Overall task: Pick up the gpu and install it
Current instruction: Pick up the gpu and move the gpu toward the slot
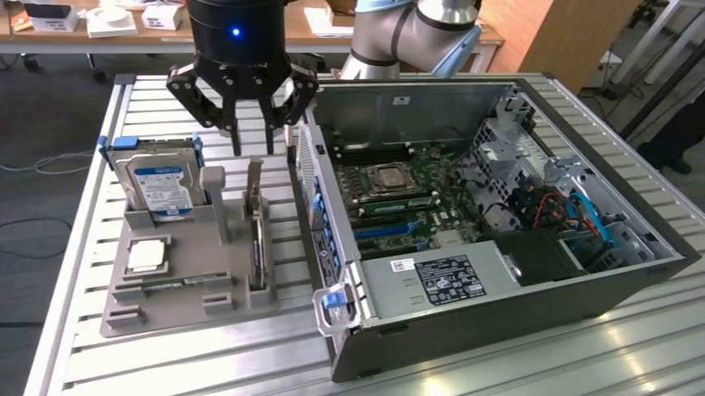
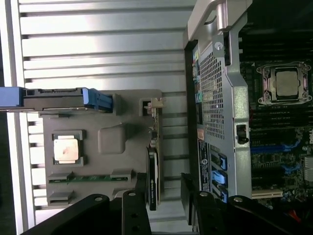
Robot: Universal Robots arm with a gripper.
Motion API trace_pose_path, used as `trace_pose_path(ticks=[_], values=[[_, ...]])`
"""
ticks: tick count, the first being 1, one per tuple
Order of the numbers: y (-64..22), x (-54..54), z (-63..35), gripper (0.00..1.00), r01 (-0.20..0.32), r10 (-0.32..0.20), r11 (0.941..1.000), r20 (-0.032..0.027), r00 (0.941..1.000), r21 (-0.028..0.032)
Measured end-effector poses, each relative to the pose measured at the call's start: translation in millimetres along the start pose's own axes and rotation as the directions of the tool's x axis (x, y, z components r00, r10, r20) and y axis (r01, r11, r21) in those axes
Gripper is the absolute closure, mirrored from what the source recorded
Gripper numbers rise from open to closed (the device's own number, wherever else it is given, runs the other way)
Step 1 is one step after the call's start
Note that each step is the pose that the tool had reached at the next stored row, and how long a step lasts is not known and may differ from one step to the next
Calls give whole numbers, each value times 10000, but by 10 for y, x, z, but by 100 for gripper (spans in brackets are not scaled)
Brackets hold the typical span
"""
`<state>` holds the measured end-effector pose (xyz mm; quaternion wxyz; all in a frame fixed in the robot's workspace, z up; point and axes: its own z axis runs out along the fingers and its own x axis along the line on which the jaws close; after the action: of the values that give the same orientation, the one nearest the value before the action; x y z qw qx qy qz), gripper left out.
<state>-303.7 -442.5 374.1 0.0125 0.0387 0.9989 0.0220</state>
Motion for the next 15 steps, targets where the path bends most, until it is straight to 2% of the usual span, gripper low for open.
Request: trace_pose_path(ticks=[15], values=[[-12,6,274,58,0,0,10000,0,10000,-1]])
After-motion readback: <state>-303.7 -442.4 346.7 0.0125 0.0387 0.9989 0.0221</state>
